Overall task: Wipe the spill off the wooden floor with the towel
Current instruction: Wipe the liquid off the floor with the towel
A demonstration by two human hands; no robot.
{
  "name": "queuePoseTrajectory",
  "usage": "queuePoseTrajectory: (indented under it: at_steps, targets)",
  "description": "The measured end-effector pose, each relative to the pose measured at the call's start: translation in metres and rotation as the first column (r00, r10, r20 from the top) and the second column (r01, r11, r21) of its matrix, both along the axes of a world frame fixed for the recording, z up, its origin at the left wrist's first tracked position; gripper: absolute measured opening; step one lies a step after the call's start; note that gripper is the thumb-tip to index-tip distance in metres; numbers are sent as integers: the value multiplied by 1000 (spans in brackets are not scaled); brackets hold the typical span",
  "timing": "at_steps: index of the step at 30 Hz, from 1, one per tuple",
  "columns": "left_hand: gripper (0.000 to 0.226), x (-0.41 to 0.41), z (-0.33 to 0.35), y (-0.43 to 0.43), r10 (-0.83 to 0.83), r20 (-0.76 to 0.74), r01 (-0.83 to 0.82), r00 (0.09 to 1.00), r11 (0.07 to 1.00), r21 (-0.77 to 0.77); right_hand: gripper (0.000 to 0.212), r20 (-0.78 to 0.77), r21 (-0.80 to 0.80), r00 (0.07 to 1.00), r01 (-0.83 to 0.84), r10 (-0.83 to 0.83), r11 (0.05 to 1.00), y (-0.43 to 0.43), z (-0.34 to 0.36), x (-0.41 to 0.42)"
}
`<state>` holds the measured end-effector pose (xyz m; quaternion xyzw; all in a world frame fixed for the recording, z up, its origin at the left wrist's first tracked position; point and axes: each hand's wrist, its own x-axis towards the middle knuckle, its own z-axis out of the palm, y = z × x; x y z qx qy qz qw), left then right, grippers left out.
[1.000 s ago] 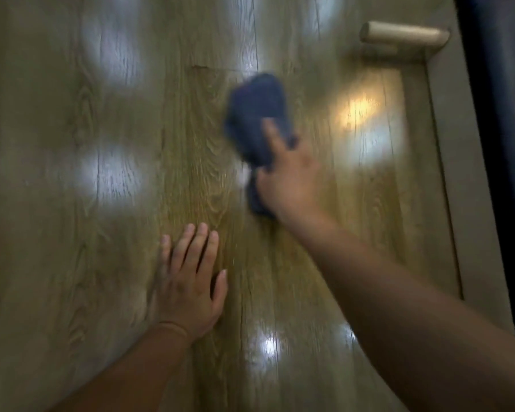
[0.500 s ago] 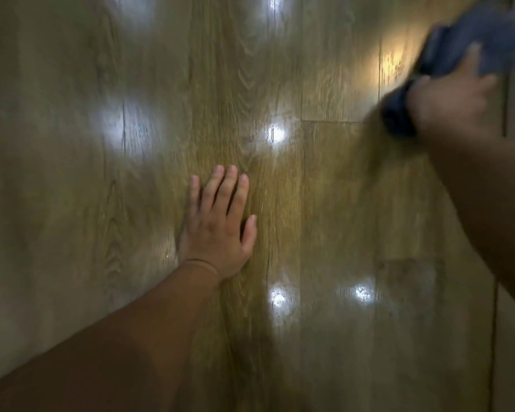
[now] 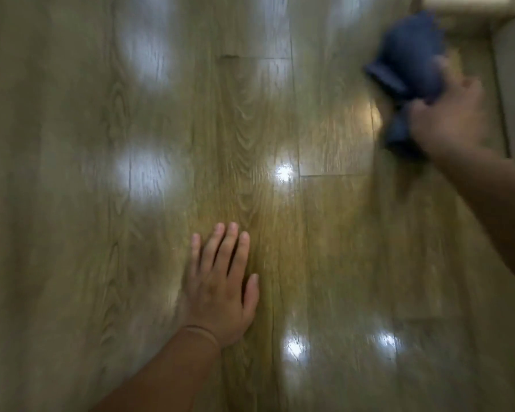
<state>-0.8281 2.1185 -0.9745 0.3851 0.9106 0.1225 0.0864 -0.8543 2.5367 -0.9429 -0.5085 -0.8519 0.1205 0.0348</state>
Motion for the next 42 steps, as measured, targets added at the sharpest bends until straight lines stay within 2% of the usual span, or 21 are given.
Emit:
queuePoseTrajectory:
  at_steps: [1,3,8,10,13,15,16,17,19,22,25,27,29,31,33,35,36,37,39,41,42]
  targets:
    - [62,0,0,0,-5,3,5,1000,1000,-13,80,25,-7,985,170,-170,985,30,3,23]
    - [63,0,0,0,-10,4,10,1000,999,-46,83,39,-21,966,256,-255,966,63,-6,38]
    - [62,0,2,0,-17,21,18,1000,998,-52,66,-73,-5,996,43,-43,999,-53,-3,-95]
    - [62,0,0,0,-14,12,15,1000,999,-43,68,-11,2,975,-222,222,975,-126,5,-147]
    - [61,2,-1,0,-6,8,6,1000,1000,21,65,39,-20,748,-662,662,749,-210,13,-179]
    - [60,3,-2,0,-2,-16,2,1000,999,35,64,-9,-58,588,-808,809,587,-218,12,-165]
    - [60,3,-2,-1,-2,-24,3,1000,1000,28,64,-50,-48,557,-830,829,555,-205,8,-148]
    - [60,2,-2,-1,-5,-29,5,1000,1000,19,66,-58,-16,577,-816,815,577,-183,5,-126]
    - [61,1,-3,-1,-2,-31,2,1000,1000,3,68,-82,35,752,-653,653,756,-124,-2,-71]
    - [63,0,1,0,3,-10,-3,1000,1000,-10,68,-80,52,977,-195,199,979,-34,5,13]
    - [64,-1,4,1,3,8,-3,1000,999,-53,67,2,28,975,222,-222,975,14,15,39]
    - [65,0,5,1,-8,26,10,1000,997,-75,65,27,21,950,312,-312,950,-10,14,23]
    - [65,0,5,1,-13,45,17,999,996,-89,66,26,10,987,159,-160,987,-69,14,2]
    - [65,0,4,1,-9,37,12,999,995,-99,69,20,-18,965,-261,262,965,-149,13,-18]
    - [64,0,4,2,-5,27,7,1000,997,-83,70,33,-62,717,-694,696,718,-209,7,-25]
    - [63,1,4,1,7,10,-7,1000,998,-58,70,2,-70,477,-877,879,476,-208,9,-22]
    - [63,0,3,0,11,-2,-11,1000,999,-42,70,-17,-53,467,-883,884,466,-188,10,-14]
    - [63,0,2,0,7,-9,-8,1000,999,-31,71,-8,-40,534,-845,846,533,-159,7,1]
    - [63,1,0,0,11,-12,-11,1000,1000,-29,71,4,-40,783,-622,623,782,-89,8,45]
    - [64,0,0,-1,20,-15,-21,1000,999,-32,70,89,0,980,-181,180,983,-31,18,95]
    - [64,0,0,0,18,-14,-19,1000,999,-35,70,113,13,993,40,-41,999,-16,23,111]
